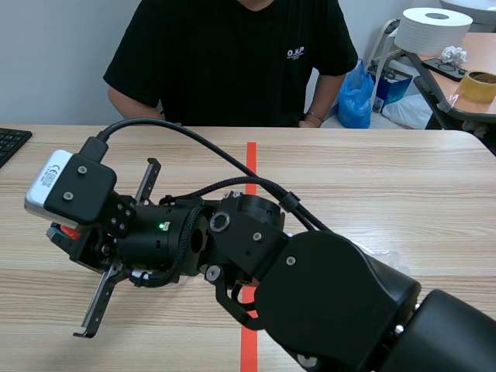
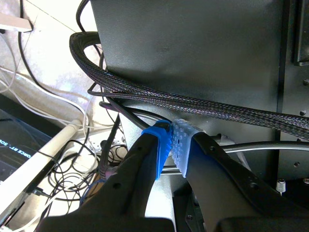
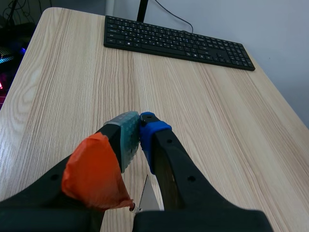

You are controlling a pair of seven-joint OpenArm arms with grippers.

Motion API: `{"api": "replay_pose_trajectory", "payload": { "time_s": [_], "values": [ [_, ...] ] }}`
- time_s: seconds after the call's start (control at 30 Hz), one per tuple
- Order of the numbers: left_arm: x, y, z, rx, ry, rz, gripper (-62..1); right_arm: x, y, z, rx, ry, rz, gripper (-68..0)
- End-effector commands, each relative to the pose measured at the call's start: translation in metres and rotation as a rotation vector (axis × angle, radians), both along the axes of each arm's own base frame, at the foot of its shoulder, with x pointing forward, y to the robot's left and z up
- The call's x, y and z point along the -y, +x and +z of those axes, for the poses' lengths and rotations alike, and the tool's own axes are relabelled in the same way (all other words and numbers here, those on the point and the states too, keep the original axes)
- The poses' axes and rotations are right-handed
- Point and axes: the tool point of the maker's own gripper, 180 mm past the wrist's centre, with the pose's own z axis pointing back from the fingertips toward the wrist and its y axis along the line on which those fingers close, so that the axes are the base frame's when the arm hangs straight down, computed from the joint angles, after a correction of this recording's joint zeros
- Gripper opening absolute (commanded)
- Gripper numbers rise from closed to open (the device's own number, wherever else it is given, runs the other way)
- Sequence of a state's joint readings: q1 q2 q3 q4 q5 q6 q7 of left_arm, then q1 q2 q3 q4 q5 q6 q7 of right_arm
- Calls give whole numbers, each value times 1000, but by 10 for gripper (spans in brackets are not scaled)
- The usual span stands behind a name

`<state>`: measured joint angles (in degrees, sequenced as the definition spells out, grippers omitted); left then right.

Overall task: Do the redox reaction experiment.
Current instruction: 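Lift the metal plate out of the left beaker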

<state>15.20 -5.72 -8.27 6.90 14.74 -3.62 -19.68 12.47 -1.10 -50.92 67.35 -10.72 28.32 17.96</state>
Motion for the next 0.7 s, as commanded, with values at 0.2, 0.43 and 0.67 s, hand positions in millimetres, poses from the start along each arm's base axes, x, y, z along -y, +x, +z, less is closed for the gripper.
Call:
{"api": "replay_pose_trajectory", "payload": {
  "time_s": [0.2,0.43,0.67],
  "values": [
    [-1,7,1,17,0,2,-567,6,9,17,29,61,-8,-669],
    [-1,7,1,17,0,2,-567,27,29,18,-1,81,-73,-669],
    [-1,7,1,17,0,2,-567,43,47,25,-9,94,-113,-669]
  ]
}}
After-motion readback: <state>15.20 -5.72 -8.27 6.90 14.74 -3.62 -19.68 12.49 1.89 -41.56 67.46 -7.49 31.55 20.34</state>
